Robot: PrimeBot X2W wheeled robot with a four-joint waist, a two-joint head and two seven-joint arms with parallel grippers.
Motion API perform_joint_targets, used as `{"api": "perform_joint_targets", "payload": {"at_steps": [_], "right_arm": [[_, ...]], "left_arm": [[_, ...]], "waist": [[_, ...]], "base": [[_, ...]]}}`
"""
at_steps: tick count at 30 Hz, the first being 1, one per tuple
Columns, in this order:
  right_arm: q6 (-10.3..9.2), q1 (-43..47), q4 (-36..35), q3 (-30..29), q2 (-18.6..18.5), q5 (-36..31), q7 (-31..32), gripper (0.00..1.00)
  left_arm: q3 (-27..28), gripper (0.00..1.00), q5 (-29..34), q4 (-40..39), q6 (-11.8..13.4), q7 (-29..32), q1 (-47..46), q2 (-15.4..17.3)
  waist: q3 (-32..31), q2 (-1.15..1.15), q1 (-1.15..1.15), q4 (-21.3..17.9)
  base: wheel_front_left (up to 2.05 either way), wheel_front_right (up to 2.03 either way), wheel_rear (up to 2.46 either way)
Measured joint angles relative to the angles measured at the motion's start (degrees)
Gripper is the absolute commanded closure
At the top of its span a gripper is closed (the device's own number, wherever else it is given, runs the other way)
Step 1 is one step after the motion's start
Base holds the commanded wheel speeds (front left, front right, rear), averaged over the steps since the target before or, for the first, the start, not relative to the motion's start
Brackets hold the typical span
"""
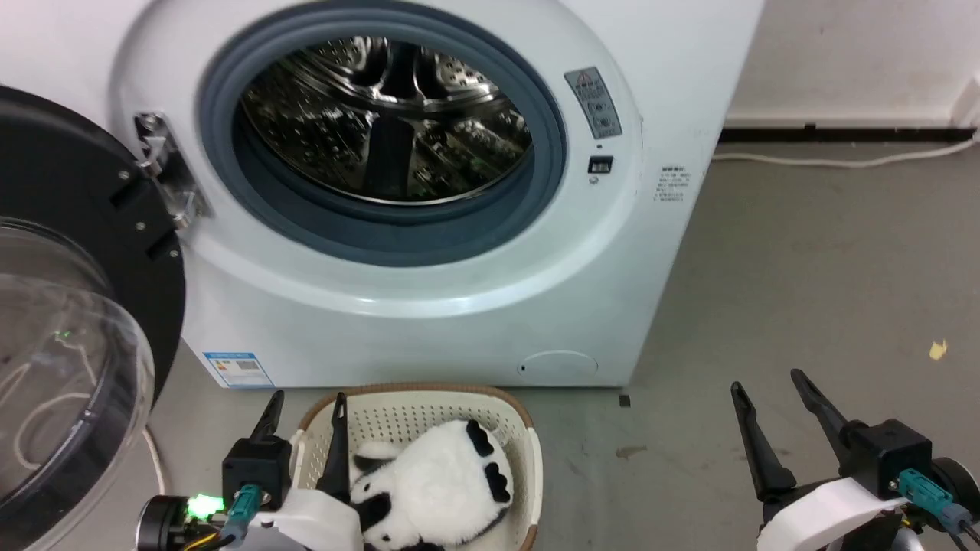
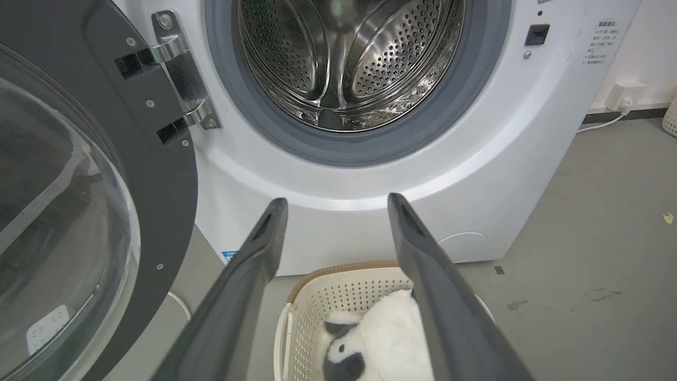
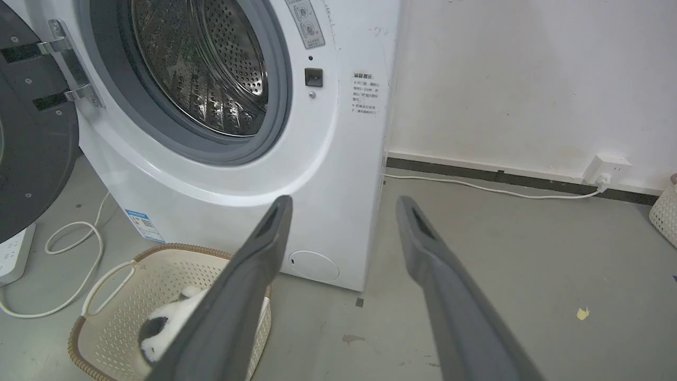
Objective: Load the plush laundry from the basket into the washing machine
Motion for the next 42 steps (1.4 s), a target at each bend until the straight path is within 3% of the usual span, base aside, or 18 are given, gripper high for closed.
{"api": "perform_joint_targets", "payload": {"at_steps": [17,29,42], "right_arm": [[0.0,-2.9,-0.7,-0.9,0.0,2.7,-2.1,0.0],[0.0,-4.6,-1.4,-1.3,0.0,4.8,-3.4,0.0],[0.0,-7.8,-1.8,-1.0,0.0,7.9,-5.4,0.0]], "left_arm": [[-1.6,0.0,-0.2,7.8,-1.1,-1.7,-6.1,1.7],[-2.2,0.0,-1.5,14.0,-2.0,-1.7,-11.7,4.6],[-6.0,0.0,-4.5,25.7,-4.0,-0.2,-20.4,7.9]], "waist": [[8.1,0.0,0.0,-3.0],[14.7,0.0,0.01,-5.4],[23.9,0.0,0.0,-8.5]], "base": [[0.0,0.0,0.0],[0.0,0.0,0.0],[0.0,0.0,0.0]]}}
